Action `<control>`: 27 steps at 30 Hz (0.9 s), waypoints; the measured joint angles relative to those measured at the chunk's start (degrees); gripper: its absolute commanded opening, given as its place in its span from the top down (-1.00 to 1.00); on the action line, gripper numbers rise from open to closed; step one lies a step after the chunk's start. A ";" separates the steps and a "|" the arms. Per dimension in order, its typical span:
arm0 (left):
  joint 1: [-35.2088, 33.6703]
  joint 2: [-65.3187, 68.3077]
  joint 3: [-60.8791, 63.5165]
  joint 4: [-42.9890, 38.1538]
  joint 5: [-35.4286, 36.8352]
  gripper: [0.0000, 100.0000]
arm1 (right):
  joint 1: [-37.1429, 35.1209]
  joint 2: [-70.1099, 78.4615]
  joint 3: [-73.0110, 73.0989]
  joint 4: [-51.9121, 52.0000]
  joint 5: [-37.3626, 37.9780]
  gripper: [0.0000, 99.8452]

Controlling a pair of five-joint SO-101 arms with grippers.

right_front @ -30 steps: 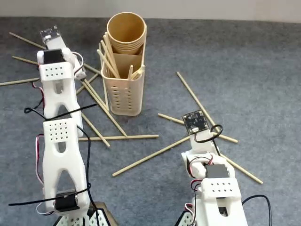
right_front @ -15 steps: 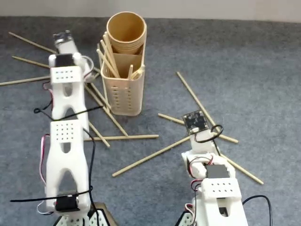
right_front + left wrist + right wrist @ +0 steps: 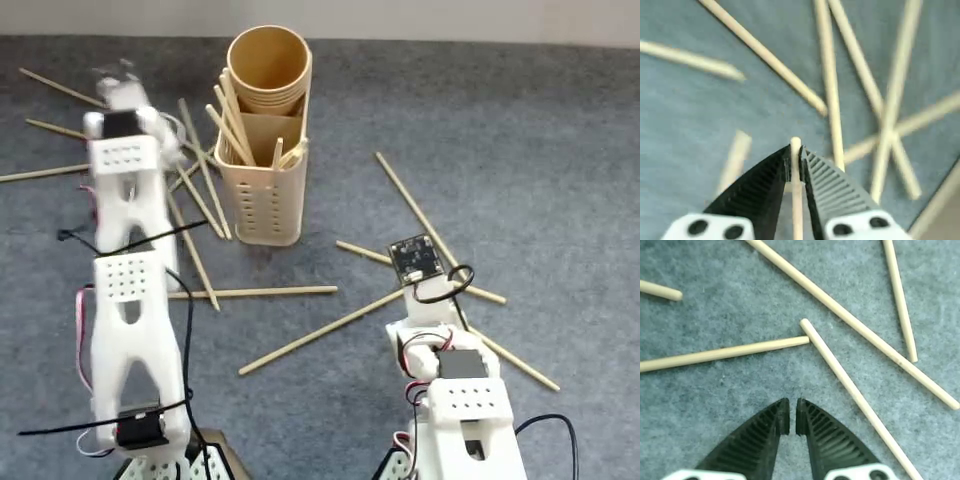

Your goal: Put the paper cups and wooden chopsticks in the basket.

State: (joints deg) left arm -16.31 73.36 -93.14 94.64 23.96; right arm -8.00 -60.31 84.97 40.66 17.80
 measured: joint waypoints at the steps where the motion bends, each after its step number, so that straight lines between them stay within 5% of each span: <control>1: -0.18 -2.99 0.00 -0.97 -0.44 0.99 | 0.00 0.00 0.00 0.00 0.00 0.89; 9: 5.19 -35.34 0.00 -14.86 -11.60 0.99 | 0.00 0.00 0.00 0.00 0.00 0.89; 17: 22.42 -55.56 3.60 -33.67 -26.99 0.99 | 0.00 0.00 0.00 0.00 0.00 0.89; 27: 27.43 -58.29 19.87 -39.03 -24.53 0.98 | 0.00 0.00 0.00 0.00 0.00 0.89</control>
State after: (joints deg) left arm 11.12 15.08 -73.27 55.60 -0.57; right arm -8.00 -60.31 84.97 40.66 17.80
